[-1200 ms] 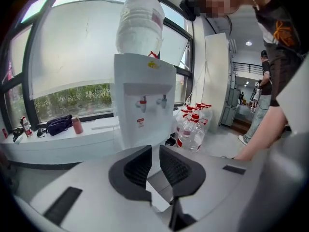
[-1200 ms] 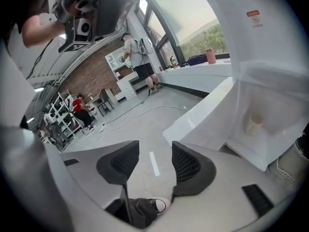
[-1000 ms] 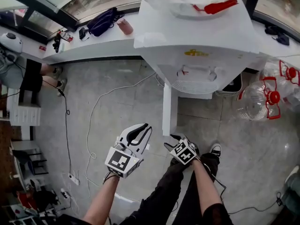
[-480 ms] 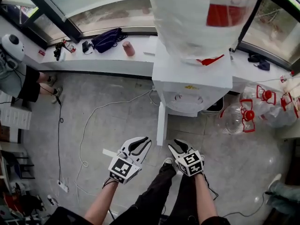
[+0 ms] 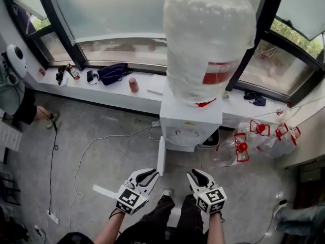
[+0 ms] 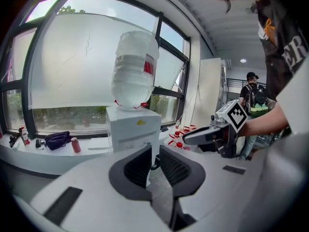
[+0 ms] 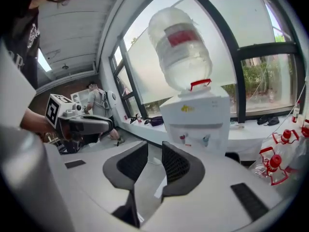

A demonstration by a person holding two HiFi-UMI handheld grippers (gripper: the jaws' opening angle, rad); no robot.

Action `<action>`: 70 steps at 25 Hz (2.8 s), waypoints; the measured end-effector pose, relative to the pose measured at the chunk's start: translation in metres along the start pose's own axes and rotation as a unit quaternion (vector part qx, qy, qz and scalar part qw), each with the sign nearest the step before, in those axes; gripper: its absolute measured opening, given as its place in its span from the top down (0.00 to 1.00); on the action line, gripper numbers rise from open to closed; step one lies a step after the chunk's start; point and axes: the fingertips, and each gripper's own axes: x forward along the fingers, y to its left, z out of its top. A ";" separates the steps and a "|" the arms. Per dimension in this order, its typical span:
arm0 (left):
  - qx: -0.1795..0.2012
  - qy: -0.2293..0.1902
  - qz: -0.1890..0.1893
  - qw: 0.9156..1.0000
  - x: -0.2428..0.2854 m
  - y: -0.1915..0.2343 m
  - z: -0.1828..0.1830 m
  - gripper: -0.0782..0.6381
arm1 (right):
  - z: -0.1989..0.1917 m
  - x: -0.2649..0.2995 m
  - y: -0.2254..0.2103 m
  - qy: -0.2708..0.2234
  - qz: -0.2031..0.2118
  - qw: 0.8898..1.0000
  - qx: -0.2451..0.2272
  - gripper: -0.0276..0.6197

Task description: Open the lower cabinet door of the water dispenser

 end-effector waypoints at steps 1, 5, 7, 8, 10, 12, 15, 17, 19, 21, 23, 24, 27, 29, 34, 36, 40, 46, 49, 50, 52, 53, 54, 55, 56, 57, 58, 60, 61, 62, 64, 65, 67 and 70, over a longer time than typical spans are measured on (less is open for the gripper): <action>0.000 -0.002 -0.002 1.000 -0.007 -0.005 0.006 0.82 | 0.011 -0.011 0.005 -0.011 -0.006 1.000 0.003 0.79; 0.012 -0.013 -0.015 1.000 -0.025 -0.024 0.024 0.82 | 0.038 -0.052 0.018 -0.040 -0.026 0.999 0.014 0.79; 0.015 -0.021 -0.026 0.999 -0.032 -0.034 0.031 0.82 | 0.043 -0.069 0.025 -0.048 -0.036 0.998 0.014 0.79; 0.018 -0.024 -0.031 0.999 -0.035 -0.038 0.034 0.82 | 0.045 -0.077 0.028 -0.052 -0.040 0.998 0.017 0.79; 0.024 -0.027 -0.042 0.998 -0.041 -0.046 0.037 0.82 | 0.046 -0.091 0.034 -0.060 -0.042 0.997 0.027 0.79; 0.029 -0.026 -0.052 0.998 -0.045 -0.054 0.036 0.82 | 0.045 -0.105 0.039 -0.065 -0.042 0.996 0.034 0.79; 0.031 -0.023 -0.064 0.997 -0.048 -0.067 0.035 0.82 | 0.042 -0.127 0.037 -0.066 -0.053 0.996 0.035 0.79; 0.035 -0.022 -0.072 0.997 -0.048 -0.079 0.038 0.82 | 0.042 -0.143 0.030 -0.069 -0.065 0.995 0.034 0.79; 0.041 -0.025 -0.078 0.996 -0.049 -0.093 0.043 0.82 | 0.043 -0.161 0.025 -0.076 -0.072 0.994 0.036 0.79; 0.048 -0.031 -0.079 0.995 -0.050 -0.107 0.050 0.82 | 0.042 -0.179 0.020 -0.083 -0.076 0.993 0.038 0.79; 0.050 -0.041 -0.072 0.995 -0.049 -0.123 0.057 0.82 | 0.037 -0.200 0.016 -0.088 -0.077 0.992 0.039 0.79; 0.048 -0.046 -0.067 0.996 -0.048 -0.132 0.061 0.82 | 0.034 -0.211 0.014 -0.090 -0.075 0.992 0.038 0.79; 0.039 -0.063 -0.044 0.996 -0.053 -0.161 0.075 0.82 | 0.026 -0.248 0.014 -0.096 -0.064 0.993 0.033 0.79; 0.031 -0.075 -0.026 0.996 -0.060 -0.185 0.082 0.82 | 0.016 -0.274 0.014 -0.101 -0.053 0.993 0.030 0.79; 0.005 -0.091 0.016 0.996 -0.081 -0.250 0.074 0.82 | -0.014 -0.335 0.016 -0.102 -0.028 0.994 0.018 0.79; -0.006 -0.089 0.028 0.996 -0.091 -0.274 0.063 0.82 | -0.025 -0.355 0.021 -0.103 -0.015 0.994 0.012 0.79; -0.016 -0.080 0.047 0.996 -0.113 -0.323 0.043 0.82 | -0.043 -0.387 0.031 -0.104 0.007 0.995 -0.002 0.79; -0.024 -0.071 0.068 0.995 -0.148 -0.364 0.030 0.82 | -0.060 -0.410 0.052 -0.103 0.036 0.994 -0.020 0.83; -0.015 -0.074 0.074 0.994 -0.157 -0.375 0.035 0.82 | -0.069 -0.414 0.058 -0.099 0.042 0.994 -0.024 0.85; -0.012 -0.075 0.074 0.994 -0.159 -0.378 0.037 0.82 | -0.070 -0.415 0.060 -0.098 0.042 0.994 -0.025 0.86; -0.005 -0.076 0.073 0.994 -0.163 -0.383 0.041 0.82 | -0.073 -0.415 0.064 -0.096 0.045 0.994 -0.026 0.86; -0.001 -0.077 0.071 0.995 -0.164 -0.385 0.042 0.82 | -0.074 -0.415 0.066 -0.095 0.046 0.994 -0.027 0.87; 0.002 -0.078 0.070 0.995 -0.165 -0.387 0.043 0.82 | -0.074 -0.415 0.068 -0.095 0.047 0.994 -0.028 0.88; 0.005 -0.079 0.068 0.995 -0.166 -0.389 0.044 0.82 | -0.073 -0.415 0.071 -0.095 0.047 0.994 -0.029 0.88; 0.007 -0.080 0.067 0.994 -0.168 -0.390 0.045 0.82 | -0.072 -0.416 0.074 -0.095 0.047 0.994 -0.031 0.89; 0.007 -0.082 0.066 0.994 -0.170 -0.391 0.046 0.82 | -0.071 -0.416 0.077 -0.096 0.048 0.994 -0.033 0.89; 0.007 -0.084 0.065 0.994 -0.173 -0.391 0.046 0.82 | -0.070 -0.416 0.081 -0.098 0.048 0.993 -0.034 0.90; 0.008 -0.087 0.062 0.994 -0.180 -0.390 0.044 0.82 | -0.068 -0.416 0.089 -0.103 0.045 0.993 -0.035 0.91; 0.008 -0.088 0.060 0.994 -0.184 -0.390 0.043 0.82 | -0.068 -0.416 0.093 -0.104 0.042 0.993 -0.036 0.92; 0.009 -0.088 0.059 0.994 -0.188 -0.389 0.040 0.82 | -0.069 -0.415 0.098 -0.104 0.040 0.993 -0.037 0.93; 0.012 -0.087 0.056 0.995 -0.197 -0.387 0.035 0.82 | -0.072 -0.413 0.109 -0.100 0.037 0.993 -0.043 0.94; 0.013 -0.088 0.055 0.995 -0.202 -0.385 0.033 0.82 | -0.074 -0.413 0.116 -0.098 0.036 0.993 -0.047 0.94; 0.011 -0.089 0.052 0.995 -0.212 -0.383 0.029 0.82 | -0.077 -0.412 0.130 -0.096 0.035 0.993 -0.051 0.94; 0.011 -0.089 0.040 0.995 -0.222 -0.383 0.022 0.82 | -0.082 -0.411 0.145 -0.093 0.030 0.994 -0.052 0.94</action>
